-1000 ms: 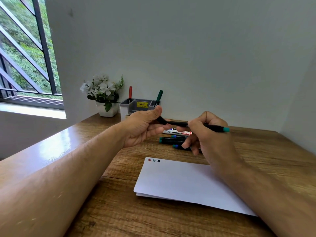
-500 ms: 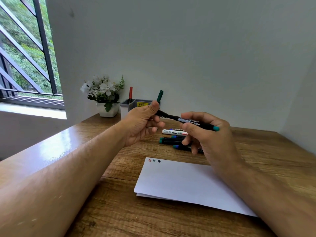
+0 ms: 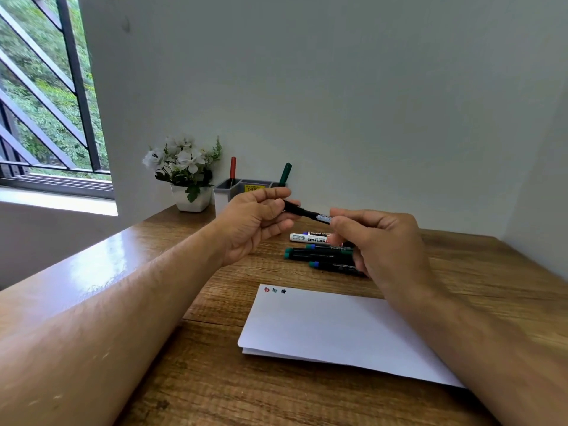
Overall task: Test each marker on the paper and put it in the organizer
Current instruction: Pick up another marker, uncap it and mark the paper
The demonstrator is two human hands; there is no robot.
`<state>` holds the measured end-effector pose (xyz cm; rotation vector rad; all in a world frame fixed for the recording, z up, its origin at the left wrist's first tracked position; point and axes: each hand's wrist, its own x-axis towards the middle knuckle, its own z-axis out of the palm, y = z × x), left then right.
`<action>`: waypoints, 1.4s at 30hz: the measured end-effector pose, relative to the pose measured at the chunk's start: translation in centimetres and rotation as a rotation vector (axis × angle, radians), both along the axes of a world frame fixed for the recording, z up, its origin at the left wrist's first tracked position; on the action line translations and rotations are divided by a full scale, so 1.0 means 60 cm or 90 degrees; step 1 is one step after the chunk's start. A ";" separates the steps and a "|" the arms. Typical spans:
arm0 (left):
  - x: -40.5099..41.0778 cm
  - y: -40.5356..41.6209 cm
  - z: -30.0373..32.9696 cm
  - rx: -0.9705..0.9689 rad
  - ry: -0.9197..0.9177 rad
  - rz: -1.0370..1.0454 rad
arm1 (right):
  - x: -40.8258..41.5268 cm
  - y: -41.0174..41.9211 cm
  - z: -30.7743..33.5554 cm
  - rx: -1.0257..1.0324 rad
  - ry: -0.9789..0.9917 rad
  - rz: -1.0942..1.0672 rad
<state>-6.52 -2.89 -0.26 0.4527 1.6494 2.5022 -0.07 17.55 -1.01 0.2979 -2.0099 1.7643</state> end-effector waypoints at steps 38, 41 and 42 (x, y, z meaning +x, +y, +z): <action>0.023 0.049 -0.015 0.006 -0.003 -0.031 | -0.013 -0.012 -0.026 -0.008 -0.035 0.068; 0.013 0.040 -0.017 -0.020 0.004 0.037 | -0.015 -0.017 -0.029 0.008 -0.080 0.065; 0.009 0.035 -0.015 -0.057 0.029 0.075 | -0.016 -0.019 -0.031 0.012 -0.098 0.058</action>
